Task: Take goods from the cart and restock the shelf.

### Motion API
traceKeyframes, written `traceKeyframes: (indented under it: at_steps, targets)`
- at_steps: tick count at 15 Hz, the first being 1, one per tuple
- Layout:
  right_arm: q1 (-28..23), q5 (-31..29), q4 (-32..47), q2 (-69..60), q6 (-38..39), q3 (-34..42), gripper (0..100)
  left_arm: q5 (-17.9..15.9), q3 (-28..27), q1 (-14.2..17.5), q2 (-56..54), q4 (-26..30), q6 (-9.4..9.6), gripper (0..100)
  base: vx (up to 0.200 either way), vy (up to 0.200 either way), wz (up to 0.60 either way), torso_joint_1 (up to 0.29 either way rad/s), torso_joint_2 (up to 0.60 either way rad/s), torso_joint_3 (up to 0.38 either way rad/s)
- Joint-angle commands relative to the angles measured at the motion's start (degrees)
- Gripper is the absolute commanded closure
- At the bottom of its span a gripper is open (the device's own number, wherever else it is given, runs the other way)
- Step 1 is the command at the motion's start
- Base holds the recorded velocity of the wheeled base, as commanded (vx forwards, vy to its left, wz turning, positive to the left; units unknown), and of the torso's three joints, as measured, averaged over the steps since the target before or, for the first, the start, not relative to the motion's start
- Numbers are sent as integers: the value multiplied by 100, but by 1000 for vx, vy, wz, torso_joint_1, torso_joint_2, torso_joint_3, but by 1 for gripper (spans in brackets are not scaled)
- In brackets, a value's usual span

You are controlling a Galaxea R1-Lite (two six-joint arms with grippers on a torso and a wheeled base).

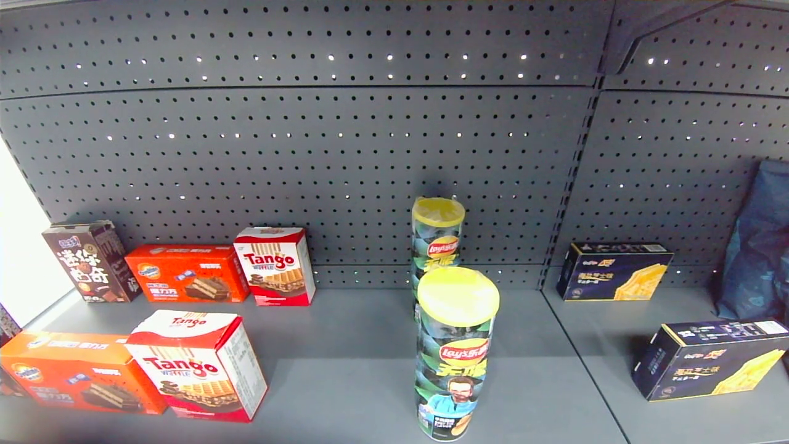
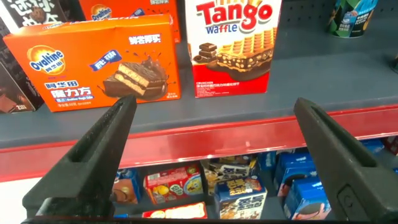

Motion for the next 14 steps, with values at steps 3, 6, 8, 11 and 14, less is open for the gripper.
traceKeyframes:
  at_steps: [3, 6, 8, 11, 14]
  targets:
    - [411, -1, 86, -165, -1, -18, 0, 1, 0, 4, -2, -2, 2, 0, 0, 0, 0, 0, 0, 0]
    - [402, 25, 68, -438, -63, 0, 0, 1, 0, 4, -2, 7, 2, 0, 0, 0, 0, 0, 0, 0]
    - [402, 43, 68, -438, -71, 0, 0, 1, 0, 4, -2, -2, 2, 0, 0, 0, 0, 0, 0, 0]
    - [402, 43, 68, -438, -63, 0, 0, 1, 0, 4, -2, -2, 2, 0, 0, 0, 0, 0, 0, 0]
    - [402, 43, 68, -438, -89, 0, 0, 1, 0, 4, -2, -2, 2, 0, 0, 0, 0, 0, 0, 0]
